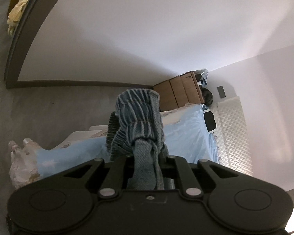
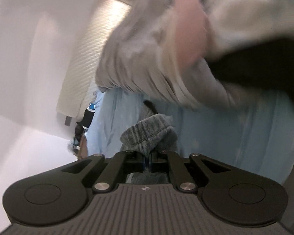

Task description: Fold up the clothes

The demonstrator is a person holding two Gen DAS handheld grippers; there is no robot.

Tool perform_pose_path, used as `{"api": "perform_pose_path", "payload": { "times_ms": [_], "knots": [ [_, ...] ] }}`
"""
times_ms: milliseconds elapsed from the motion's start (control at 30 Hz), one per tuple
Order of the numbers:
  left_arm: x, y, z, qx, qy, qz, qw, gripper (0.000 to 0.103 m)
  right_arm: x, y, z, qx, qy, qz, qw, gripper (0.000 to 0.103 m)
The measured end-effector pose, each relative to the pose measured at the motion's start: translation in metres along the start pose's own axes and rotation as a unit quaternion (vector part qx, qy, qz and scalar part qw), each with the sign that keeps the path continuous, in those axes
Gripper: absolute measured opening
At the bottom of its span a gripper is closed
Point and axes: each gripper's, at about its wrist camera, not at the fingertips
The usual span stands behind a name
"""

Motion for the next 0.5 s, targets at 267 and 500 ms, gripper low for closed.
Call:
{"api": "perform_pose_path", "payload": {
  "times_ms": [267,500],
  "knots": [
    [0.052,0.061,0.038,0.011,-0.004,-0.006,0.9999,0.009,-0.029,0.033,0.002,0.024,0.056,-0.008,0.998,0.003],
    [0.103,0.161,0.084,0.018,-0.005,0.023,0.9996,0.009,-0.084,0.14,0.009,0.063,0.039,-0.031,0.997,0.003]
  ]
}}
Point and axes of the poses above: each gripper's, at about its wrist camera, not at the fingertips, and y roughly the way its jaws point, x to its right, z to its top, and after that the axes turned 13 degrees about y, right-handed
